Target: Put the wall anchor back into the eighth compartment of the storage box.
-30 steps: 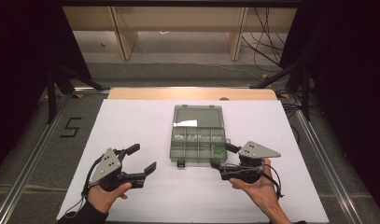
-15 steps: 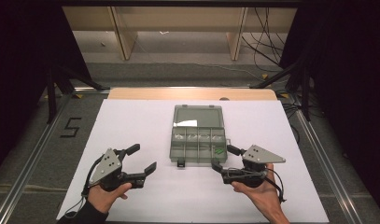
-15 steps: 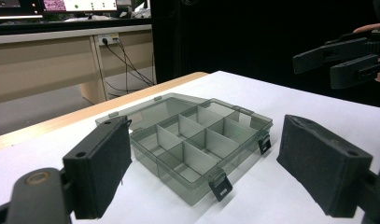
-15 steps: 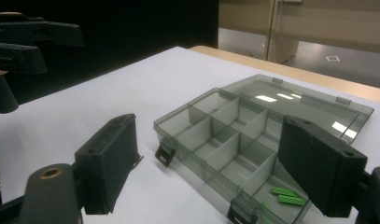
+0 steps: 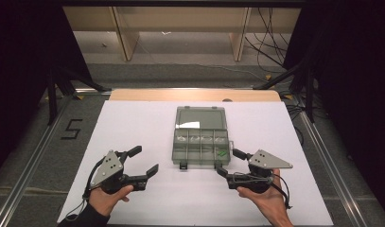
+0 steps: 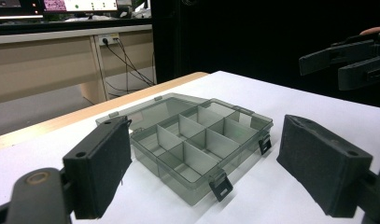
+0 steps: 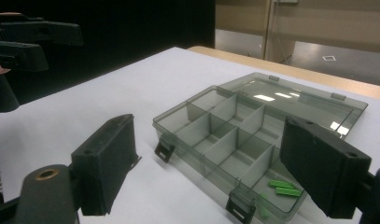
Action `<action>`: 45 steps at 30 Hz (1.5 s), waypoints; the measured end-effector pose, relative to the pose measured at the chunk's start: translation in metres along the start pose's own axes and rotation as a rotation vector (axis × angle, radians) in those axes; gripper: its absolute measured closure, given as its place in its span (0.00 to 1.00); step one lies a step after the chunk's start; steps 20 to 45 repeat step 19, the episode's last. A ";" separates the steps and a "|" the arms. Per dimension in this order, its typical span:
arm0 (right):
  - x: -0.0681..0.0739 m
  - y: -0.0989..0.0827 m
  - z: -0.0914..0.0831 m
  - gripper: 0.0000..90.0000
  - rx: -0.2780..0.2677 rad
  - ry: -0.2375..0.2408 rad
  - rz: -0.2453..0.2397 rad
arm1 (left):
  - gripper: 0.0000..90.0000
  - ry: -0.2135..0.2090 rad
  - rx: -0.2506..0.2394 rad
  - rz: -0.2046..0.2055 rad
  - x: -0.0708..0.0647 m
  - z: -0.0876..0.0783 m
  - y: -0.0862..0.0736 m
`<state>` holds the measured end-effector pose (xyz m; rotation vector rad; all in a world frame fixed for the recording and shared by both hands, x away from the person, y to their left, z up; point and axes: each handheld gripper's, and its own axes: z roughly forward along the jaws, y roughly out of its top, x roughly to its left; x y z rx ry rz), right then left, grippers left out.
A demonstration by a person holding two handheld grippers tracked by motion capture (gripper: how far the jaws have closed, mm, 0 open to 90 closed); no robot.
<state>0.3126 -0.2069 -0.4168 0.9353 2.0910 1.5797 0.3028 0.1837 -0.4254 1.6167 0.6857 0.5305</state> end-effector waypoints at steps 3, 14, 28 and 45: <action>0.000 0.000 -0.001 0.21 0.014 -0.007 -0.010 | 0.18 -0.001 0.001 0.000 0.000 0.000 0.000; 0.000 0.000 0.000 0.20 0.007 -0.012 -0.017 | 0.18 0.000 0.001 -0.001 0.000 0.000 0.000; -0.001 0.000 0.000 0.20 0.009 -0.014 -0.016 | 0.18 -0.001 0.000 0.001 0.000 0.000 0.000; -0.001 0.000 0.000 0.20 0.009 -0.014 -0.016 | 0.18 -0.001 0.000 0.001 0.000 0.000 0.000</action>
